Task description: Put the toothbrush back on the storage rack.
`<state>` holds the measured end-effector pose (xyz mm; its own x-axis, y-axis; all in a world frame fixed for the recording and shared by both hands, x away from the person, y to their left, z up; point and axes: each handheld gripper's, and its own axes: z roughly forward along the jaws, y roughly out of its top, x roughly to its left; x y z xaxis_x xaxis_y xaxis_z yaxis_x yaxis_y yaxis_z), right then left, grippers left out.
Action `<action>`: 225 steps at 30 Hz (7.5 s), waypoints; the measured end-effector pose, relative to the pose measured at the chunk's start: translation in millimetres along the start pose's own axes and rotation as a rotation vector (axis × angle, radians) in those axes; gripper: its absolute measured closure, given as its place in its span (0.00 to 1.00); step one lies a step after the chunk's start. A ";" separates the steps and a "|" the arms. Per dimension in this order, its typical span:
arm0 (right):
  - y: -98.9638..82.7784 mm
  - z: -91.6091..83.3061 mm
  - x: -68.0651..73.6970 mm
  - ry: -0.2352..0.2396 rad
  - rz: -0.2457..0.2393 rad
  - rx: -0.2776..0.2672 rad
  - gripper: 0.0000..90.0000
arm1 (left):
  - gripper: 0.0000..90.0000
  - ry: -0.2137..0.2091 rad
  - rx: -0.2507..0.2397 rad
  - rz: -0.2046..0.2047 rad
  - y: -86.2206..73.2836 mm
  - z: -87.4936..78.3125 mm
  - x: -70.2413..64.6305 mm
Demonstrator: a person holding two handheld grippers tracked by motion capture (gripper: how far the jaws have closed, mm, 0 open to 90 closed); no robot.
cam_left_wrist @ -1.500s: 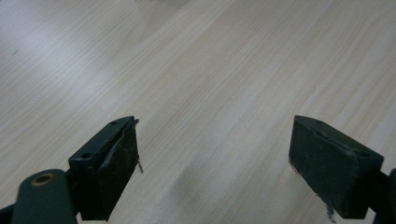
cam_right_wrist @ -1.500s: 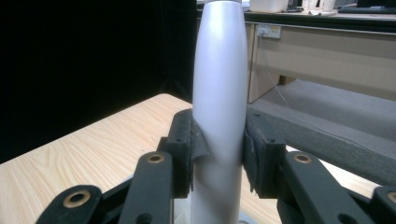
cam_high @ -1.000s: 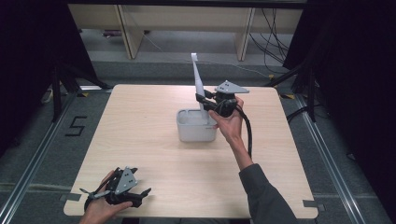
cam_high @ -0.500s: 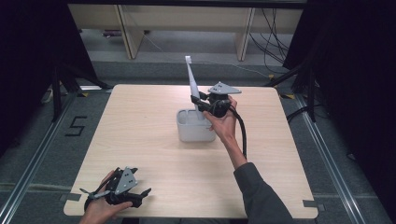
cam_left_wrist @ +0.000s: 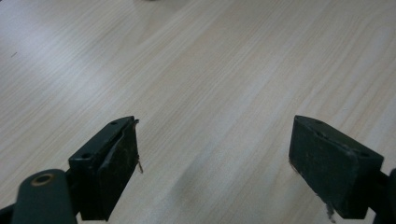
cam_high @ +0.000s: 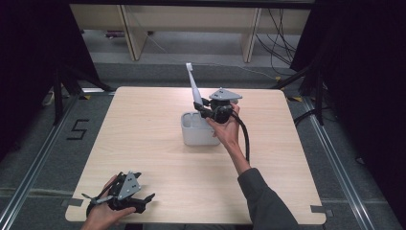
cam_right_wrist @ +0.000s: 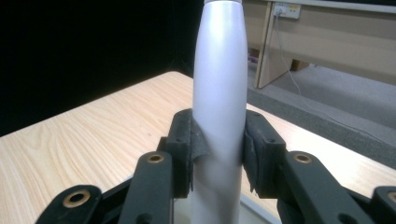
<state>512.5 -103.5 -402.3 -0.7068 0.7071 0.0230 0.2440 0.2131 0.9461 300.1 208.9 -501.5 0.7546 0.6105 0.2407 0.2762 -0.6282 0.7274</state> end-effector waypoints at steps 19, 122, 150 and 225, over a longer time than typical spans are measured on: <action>-18.9 5.9 3.9 0.005 -0.022 0.083 0.74 | 0.17 0.015 -0.001 0.003 0.0 0.9 -0.7; -9.1 -20.5 0.8 0.014 -0.035 0.193 0.53 | 0.17 0.000 0.000 0.000 0.1 0.7 -0.9; -14.4 -43.7 -4.3 -0.005 0.003 0.153 0.40 | 0.17 0.003 0.009 0.009 0.1 0.6 -0.4; -54.2 -125.0 -22.4 -0.064 0.020 0.228 0.19 | 0.17 -0.001 -0.005 0.005 0.6 -0.4 -1.4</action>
<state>432.1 -215.2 -413.7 -0.6589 0.7521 0.0136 0.4064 0.3407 0.8478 299.0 207.8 -501.1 0.7566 0.6068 0.2437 0.2692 -0.6287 0.7296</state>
